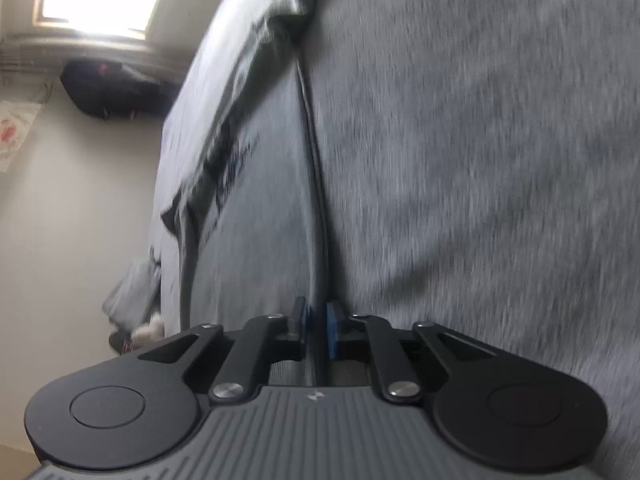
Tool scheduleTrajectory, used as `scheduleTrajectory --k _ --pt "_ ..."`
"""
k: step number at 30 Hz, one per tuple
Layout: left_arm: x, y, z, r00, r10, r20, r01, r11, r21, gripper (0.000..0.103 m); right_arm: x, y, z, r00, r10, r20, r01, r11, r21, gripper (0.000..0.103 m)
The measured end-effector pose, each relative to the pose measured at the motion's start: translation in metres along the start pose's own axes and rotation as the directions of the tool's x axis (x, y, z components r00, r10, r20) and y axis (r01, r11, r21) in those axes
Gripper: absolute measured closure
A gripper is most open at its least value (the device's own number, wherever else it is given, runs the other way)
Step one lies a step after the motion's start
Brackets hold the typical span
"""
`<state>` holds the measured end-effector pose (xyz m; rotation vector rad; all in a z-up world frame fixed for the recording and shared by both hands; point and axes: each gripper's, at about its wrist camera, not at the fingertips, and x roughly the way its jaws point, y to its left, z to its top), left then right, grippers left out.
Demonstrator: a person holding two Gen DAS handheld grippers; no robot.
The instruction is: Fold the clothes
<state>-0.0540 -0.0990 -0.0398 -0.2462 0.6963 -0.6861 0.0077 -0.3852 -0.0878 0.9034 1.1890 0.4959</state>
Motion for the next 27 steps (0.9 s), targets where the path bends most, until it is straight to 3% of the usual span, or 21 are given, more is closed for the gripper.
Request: scheduleTrajectory --k 8,10,11,16,19,24,27 --pt "-0.037 0.043 -0.005 0.988 0.151 0.018 -0.149 0.985 -0.087 0.040 0.005 0.027 -0.035 0.990 -0.086 -0.111 0.076 0.993 -0.089 0.087" --pt "-0.050 0.051 -0.006 0.982 0.186 0.028 -0.183 0.978 -0.102 0.040 0.003 0.033 -0.040 0.988 -0.114 -0.103 0.100 0.986 -0.132 0.088" --pt "-0.057 0.055 -0.006 0.978 0.207 0.032 -0.203 0.973 -0.106 0.040 0.002 0.036 -0.042 0.987 -0.131 -0.094 0.115 0.981 -0.158 0.096" --pt "-0.095 0.082 -0.007 0.944 0.326 0.042 -0.316 0.935 -0.158 0.039 -0.004 0.044 -0.048 0.978 -0.202 -0.047 0.186 0.954 -0.233 0.097" --pt "-0.124 0.104 -0.008 0.912 0.409 0.030 -0.393 0.892 -0.222 0.039 -0.014 0.044 -0.049 0.971 -0.239 -0.021 0.225 0.939 -0.259 0.097" --pt "-0.174 0.145 -0.014 0.849 0.528 -0.020 -0.501 0.791 -0.352 0.038 -0.024 0.040 -0.046 0.958 -0.287 0.012 0.280 0.923 -0.264 0.098" --pt "-0.191 0.167 -0.023 0.846 0.528 -0.074 -0.502 0.743 -0.442 0.040 -0.028 0.041 -0.044 0.950 -0.312 0.024 0.306 0.913 -0.270 0.098"
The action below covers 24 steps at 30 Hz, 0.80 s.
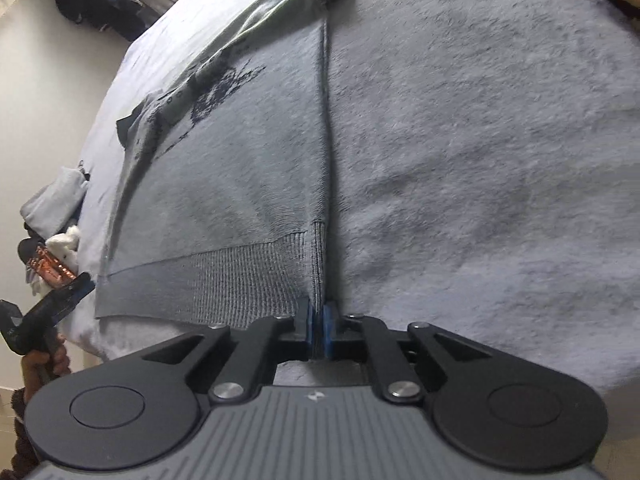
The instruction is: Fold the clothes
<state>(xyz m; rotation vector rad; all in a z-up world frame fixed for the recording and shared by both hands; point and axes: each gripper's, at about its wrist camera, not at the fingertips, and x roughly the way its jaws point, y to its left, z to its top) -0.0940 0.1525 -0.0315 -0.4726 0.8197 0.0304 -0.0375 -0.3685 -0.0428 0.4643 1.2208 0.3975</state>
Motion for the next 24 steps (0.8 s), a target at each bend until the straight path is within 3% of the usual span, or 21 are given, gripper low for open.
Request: scheduleTrajectory --k 2,7,8,10,11,18,21,24 --pt "0.003 0.007 -0.002 0.998 -0.039 -0.039 0.038 0.999 -0.037 0.041 0.003 0.000 0.001 1.000 -0.003 -0.006 0.003 1.000 0.011 0.097" --pt "0.011 0.006 -0.008 0.988 -0.122 -0.099 0.116 0.991 -0.065 0.062 0.013 -0.001 0.003 1.000 0.025 -0.003 -0.025 0.997 0.071 0.095" --pt "0.013 0.004 -0.010 0.985 -0.130 -0.110 0.124 0.990 -0.063 0.068 0.014 -0.002 0.003 0.999 0.035 0.001 -0.035 0.996 0.083 0.094" --pt "0.016 -0.001 -0.012 0.983 -0.132 -0.124 0.130 0.991 -0.028 0.093 0.017 -0.004 0.003 0.998 0.055 0.009 -0.056 0.993 0.107 0.094" --pt "0.016 -0.004 -0.012 0.984 -0.129 -0.124 0.128 0.992 -0.017 0.098 0.016 -0.002 0.004 0.999 0.049 0.016 -0.050 0.994 0.099 0.096" --pt "-0.029 -0.029 -0.001 0.981 -0.191 -0.014 0.192 0.980 0.058 0.098 -0.030 0.014 0.011 0.993 0.006 0.121 -0.007 1.000 0.014 0.097" --pt "-0.035 -0.038 -0.001 0.980 -0.195 -0.038 0.198 0.976 0.091 0.098 -0.045 0.014 0.013 0.991 -0.030 0.134 0.030 1.000 -0.001 0.097" --pt "-0.028 -0.040 -0.009 0.984 -0.154 -0.083 0.164 0.979 0.124 0.098 -0.041 0.012 0.009 0.993 -0.066 0.103 0.067 0.998 -0.005 0.097"
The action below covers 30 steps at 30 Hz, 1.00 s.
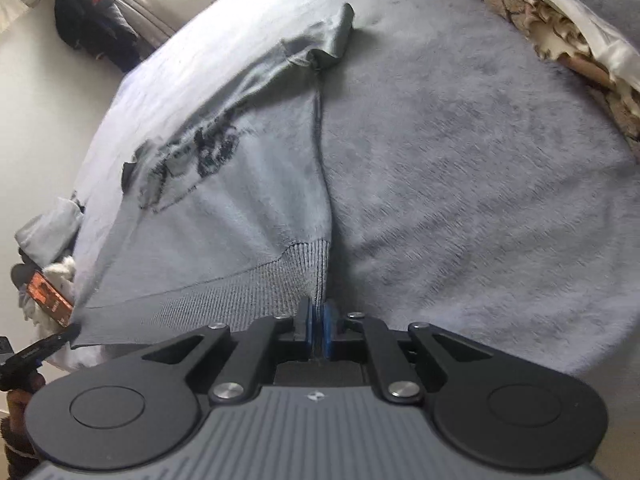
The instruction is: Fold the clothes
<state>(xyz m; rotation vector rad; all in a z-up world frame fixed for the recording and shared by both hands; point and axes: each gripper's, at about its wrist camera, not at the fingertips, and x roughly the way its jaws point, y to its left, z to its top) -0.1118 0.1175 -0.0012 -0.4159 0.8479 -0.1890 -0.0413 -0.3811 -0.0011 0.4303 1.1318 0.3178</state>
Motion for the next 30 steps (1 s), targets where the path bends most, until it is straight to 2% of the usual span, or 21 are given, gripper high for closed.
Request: scheduleTrajectory --k 5,8,10,12,13,14,15,16,20,25,30 --pt "0.028 0.010 -0.016 0.991 0.103 -0.084 -0.101 0.995 0.021 0.098 0.036 0.000 -0.021 0.996 -0.056 -0.076 0.055 0.998 -0.023 0.097" --pt "0.032 0.011 -0.020 0.989 0.111 -0.097 -0.108 0.993 0.038 0.097 0.044 0.003 -0.024 0.995 -0.077 -0.068 0.074 0.996 -0.046 0.097" --pt "0.031 0.008 -0.018 0.989 0.111 -0.095 -0.105 0.992 0.066 0.093 0.044 0.005 -0.021 0.994 -0.080 -0.068 0.077 0.996 -0.050 0.097" --pt "0.030 0.007 -0.015 0.990 0.106 -0.091 -0.098 0.992 0.082 0.081 0.041 0.005 -0.019 0.995 -0.075 -0.062 0.072 0.996 -0.047 0.094" --pt "0.030 0.007 -0.012 0.991 0.100 -0.090 -0.093 0.993 0.075 0.077 0.038 0.005 -0.016 0.996 -0.074 -0.054 0.072 0.997 -0.040 0.087" --pt "0.030 0.008 -0.010 0.992 0.094 -0.088 -0.088 0.994 0.069 0.065 0.036 0.005 -0.015 0.996 -0.077 -0.040 0.075 0.996 -0.038 0.078" --pt "0.030 0.009 -0.007 0.993 0.091 -0.081 -0.086 0.995 0.060 0.054 0.033 0.004 -0.012 0.997 -0.080 -0.024 0.079 0.996 -0.039 0.075" --pt "0.030 0.010 -0.003 0.993 0.091 -0.070 -0.088 0.995 0.049 0.052 0.032 0.003 -0.008 0.997 -0.082 -0.010 0.082 0.996 -0.036 0.072" --pt "0.041 0.020 0.018 0.994 0.097 -0.044 -0.097 0.995 0.006 0.051 0.034 -0.005 0.016 0.997 -0.064 0.048 0.064 0.998 0.016 0.072" --pt "0.064 0.039 0.048 0.995 0.100 -0.013 -0.101 0.991 -0.091 0.053 0.052 -0.021 0.052 0.992 0.018 0.128 -0.035 0.991 0.128 0.072" --pt "0.086 0.054 0.069 0.994 0.106 0.017 -0.102 0.983 -0.151 0.054 0.070 -0.025 0.082 0.986 0.024 0.167 -0.051 0.986 0.161 0.072"
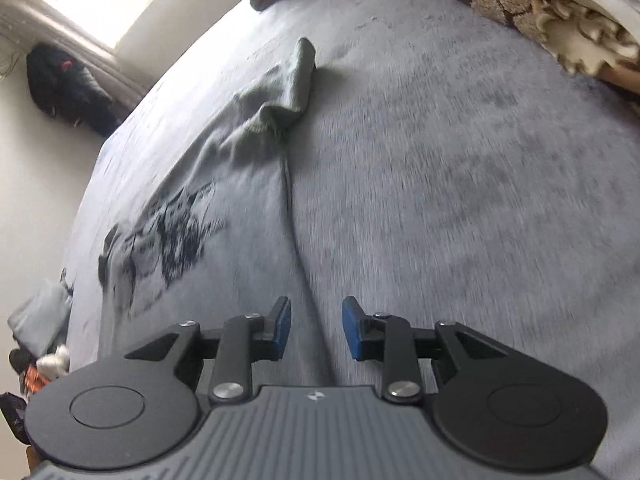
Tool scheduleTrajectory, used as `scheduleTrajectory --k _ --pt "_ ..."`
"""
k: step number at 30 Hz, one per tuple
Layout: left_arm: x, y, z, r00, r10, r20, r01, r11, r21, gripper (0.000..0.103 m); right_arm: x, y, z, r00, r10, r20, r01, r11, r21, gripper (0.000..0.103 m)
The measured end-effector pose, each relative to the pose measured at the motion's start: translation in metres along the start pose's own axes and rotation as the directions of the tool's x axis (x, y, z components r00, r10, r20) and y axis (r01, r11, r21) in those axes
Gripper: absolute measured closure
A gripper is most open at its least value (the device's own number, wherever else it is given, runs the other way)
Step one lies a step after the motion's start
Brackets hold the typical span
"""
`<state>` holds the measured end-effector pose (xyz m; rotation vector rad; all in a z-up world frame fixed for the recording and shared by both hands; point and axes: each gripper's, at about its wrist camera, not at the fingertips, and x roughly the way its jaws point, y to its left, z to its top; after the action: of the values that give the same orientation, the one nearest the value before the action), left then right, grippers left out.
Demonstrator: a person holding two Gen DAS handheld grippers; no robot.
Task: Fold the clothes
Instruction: 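Open both grippers and release the sweater, then grasp the sweater sleeve cuff with the left gripper while the right gripper grasps the hem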
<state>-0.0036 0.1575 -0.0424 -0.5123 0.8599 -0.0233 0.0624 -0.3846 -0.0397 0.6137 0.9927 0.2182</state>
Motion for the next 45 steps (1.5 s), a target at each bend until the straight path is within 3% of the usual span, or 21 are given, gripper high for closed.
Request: scheduleTrajectory --k 5,19,22,23,24,28,30,32,34,35,37,38,40,45 --pt "0.023 0.002 0.023 1.000 -0.003 0.029 0.005 0.999 -0.043 0.057 0.022 0.005 0.022 0.999 0.024 0.029 -0.025 0.999 0.039 0.072" --pt "0.074 -0.006 0.082 0.994 -0.007 0.106 0.017 0.996 -0.090 0.062 0.075 0.037 0.071 0.986 0.030 0.164 -0.031 1.000 0.000 0.072" --pt "0.081 -0.010 0.087 0.994 0.006 0.110 0.003 0.996 -0.086 0.080 0.081 0.047 0.073 0.983 0.014 0.183 -0.006 0.999 -0.047 0.075" --pt "0.084 -0.012 0.088 0.994 0.012 0.111 -0.003 0.997 -0.082 0.098 0.083 0.051 0.072 0.981 0.002 0.194 0.011 0.998 -0.069 0.093" --pt "0.083 -0.015 0.088 0.992 0.028 0.125 -0.019 0.997 -0.072 0.100 0.083 0.056 0.072 0.978 -0.016 0.209 0.037 0.995 -0.094 0.103" --pt "0.076 -0.030 0.084 0.972 0.103 0.211 -0.104 0.995 -0.010 0.100 0.064 0.074 0.068 0.916 -0.143 0.374 0.226 0.956 -0.187 0.103" --pt "0.080 -0.034 0.082 0.967 0.139 0.215 -0.148 0.989 0.026 0.100 0.059 0.071 0.069 0.891 -0.191 0.413 0.283 0.943 -0.173 0.103" --pt "0.087 -0.033 0.080 0.969 0.156 0.192 -0.165 0.986 0.032 0.100 0.063 0.056 0.074 0.918 -0.177 0.355 0.232 0.966 -0.119 0.102" --pt "0.088 -0.030 0.080 0.973 0.149 0.178 -0.154 0.988 0.014 0.099 0.068 0.034 0.077 0.962 -0.085 0.260 0.094 0.995 -0.019 0.097" --pt "0.087 -0.029 0.081 0.975 0.138 0.173 -0.141 0.990 0.002 0.099 0.069 0.028 0.077 0.971 -0.045 0.234 0.043 0.999 0.013 0.096" --pt "0.084 -0.026 0.083 0.980 0.117 0.164 -0.115 0.993 -0.023 0.099 0.069 0.022 0.076 0.976 0.004 0.216 -0.012 0.999 0.036 0.089" --pt "0.084 -0.025 0.082 0.980 0.112 0.162 -0.108 0.994 -0.030 0.099 0.069 0.022 0.076 0.976 0.007 0.219 -0.015 0.999 0.034 0.078" --pt "0.085 -0.024 0.081 0.981 0.110 0.160 -0.106 0.994 -0.035 0.098 0.071 0.024 0.074 0.974 0.002 0.224 -0.007 1.000 0.021 0.070" --pt "0.086 -0.027 0.078 0.980 0.111 0.163 -0.108 0.994 -0.030 0.098 0.082 0.037 0.066 0.972 -0.022 0.233 0.035 0.998 -0.049 0.070"
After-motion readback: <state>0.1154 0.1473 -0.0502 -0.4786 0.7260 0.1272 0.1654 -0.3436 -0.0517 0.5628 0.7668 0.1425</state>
